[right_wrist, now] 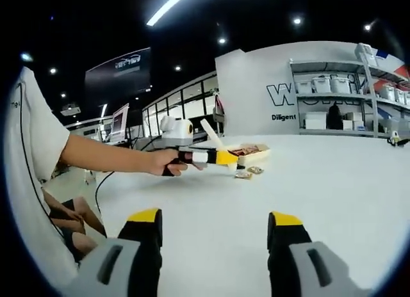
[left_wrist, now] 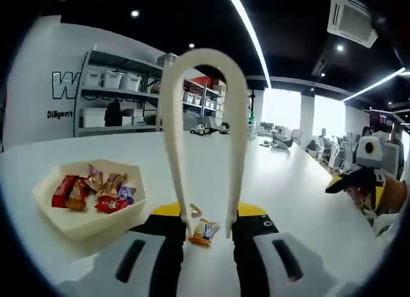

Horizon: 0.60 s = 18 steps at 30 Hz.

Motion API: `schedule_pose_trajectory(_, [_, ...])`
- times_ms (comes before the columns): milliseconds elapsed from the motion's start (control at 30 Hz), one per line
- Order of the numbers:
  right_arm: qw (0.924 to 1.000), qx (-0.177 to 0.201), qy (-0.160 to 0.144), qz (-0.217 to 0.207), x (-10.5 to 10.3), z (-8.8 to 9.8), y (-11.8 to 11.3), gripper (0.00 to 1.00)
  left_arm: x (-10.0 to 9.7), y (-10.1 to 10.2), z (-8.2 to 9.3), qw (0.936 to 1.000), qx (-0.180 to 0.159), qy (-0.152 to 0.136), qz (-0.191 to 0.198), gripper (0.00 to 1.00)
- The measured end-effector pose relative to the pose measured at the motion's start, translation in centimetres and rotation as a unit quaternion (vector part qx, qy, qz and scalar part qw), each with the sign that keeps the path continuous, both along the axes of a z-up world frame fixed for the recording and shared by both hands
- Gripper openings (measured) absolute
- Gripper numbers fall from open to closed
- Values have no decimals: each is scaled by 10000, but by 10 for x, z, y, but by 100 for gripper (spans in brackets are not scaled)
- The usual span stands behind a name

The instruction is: Place the target food into the container with the food tongs after gripping and lifting it, then release it inside without dropping or visibly crushing the food.

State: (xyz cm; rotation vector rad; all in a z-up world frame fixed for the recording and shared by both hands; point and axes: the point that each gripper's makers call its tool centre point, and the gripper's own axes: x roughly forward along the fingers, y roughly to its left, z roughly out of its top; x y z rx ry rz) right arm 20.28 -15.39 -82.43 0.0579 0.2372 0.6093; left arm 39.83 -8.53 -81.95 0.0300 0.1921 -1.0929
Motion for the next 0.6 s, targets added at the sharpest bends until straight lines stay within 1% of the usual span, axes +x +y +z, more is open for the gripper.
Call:
schedule_pose_trajectory(67, [10000,-26,15,-74,2,-1,-4,71,2,-2,-1,9999,-40,120,-38,27])
schedule_pose_trajectory(167, [9999,-62,14,-147,4,-2,-8,77,4,-4,-3,9999,19,105,-60,27])
schedule_pose_trajectory(333, [9996,-77,-82,-266,6,0,-13,92,6,-12,-7,9997,112,105,-214,27])
schedule_pose_trajectory(433, [9996,-45,-93,-274,5,1,-15,91,7,-14,-9,9996,117,131,-238,28])
schedule_pose_trajectory(467, [9996,-19,-76,-285,5,2,-15,91,6,-16,-13,9993,183,146,-280,28])
schedule_pose_trajectory(500, [9995,-11,-79,-290,5,2,-16,91,5,-16,-16,9991,282,88,-302,28])
schedule_pose_trajectory(600, [9995,14,-74,-315,4,2,-18,89,6,-18,-16,9991,260,15,-330,28])
